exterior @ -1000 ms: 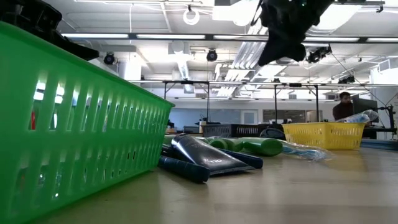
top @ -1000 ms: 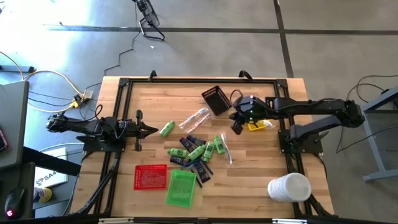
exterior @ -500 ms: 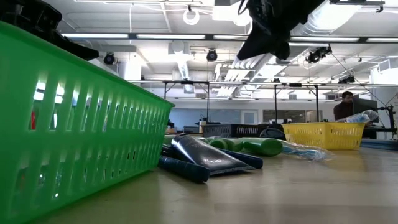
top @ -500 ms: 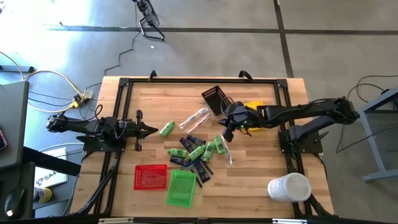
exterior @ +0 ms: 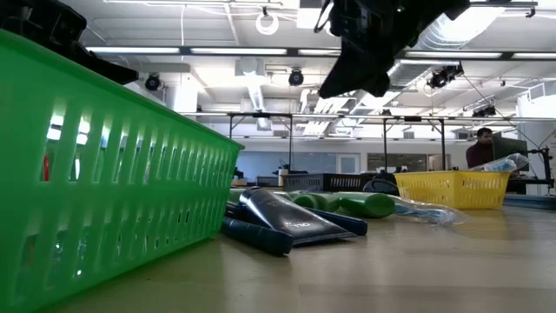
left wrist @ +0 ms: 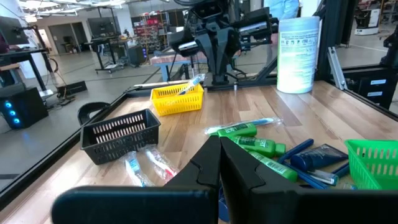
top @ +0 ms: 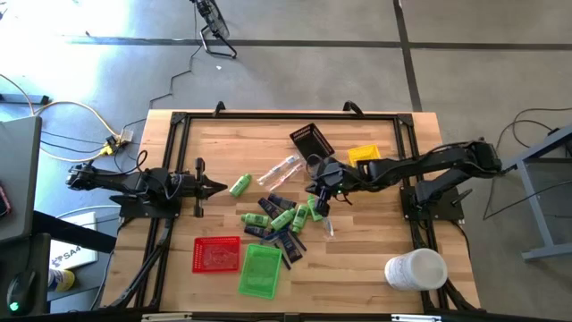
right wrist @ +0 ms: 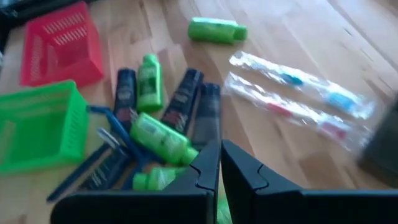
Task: Pick & Place Travel size toiletries
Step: Put the shampoo into the black bin
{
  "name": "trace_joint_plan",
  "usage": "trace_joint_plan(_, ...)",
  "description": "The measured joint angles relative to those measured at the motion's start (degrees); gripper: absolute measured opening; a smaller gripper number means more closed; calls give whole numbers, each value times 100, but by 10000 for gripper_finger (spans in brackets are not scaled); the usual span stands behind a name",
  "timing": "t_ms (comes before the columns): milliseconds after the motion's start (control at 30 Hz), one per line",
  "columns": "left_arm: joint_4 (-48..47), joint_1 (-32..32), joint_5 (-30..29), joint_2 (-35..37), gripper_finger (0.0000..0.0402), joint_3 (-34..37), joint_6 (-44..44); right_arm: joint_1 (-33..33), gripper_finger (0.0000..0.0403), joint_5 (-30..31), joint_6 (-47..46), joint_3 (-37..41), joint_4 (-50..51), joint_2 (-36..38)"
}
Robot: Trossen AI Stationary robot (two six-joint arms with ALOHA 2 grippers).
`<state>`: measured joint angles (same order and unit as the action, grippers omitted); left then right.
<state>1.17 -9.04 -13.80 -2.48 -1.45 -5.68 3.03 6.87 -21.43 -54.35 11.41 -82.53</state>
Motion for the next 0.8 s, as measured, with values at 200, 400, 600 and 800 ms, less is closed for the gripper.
trace_joint_plan(200, 0, 2, 2, -1, 3, 0, 33, -3, 9, -340, -263, 0, -266, -322)
trace_joint_plan(400, 20, 0, 0, 0, 3, 0, 9, -11, 9, -552, -232, 2, -311, -399)
trace_joint_plan(600, 25, 2, 0, -1, 3, 0, 9, -5, 9, -559, -236, 2, -406, -399)
trace_joint_plan(800, 26, 2, 0, 0, 3, 0, 13, 79, 9, -559, -168, 2, -522, -399)
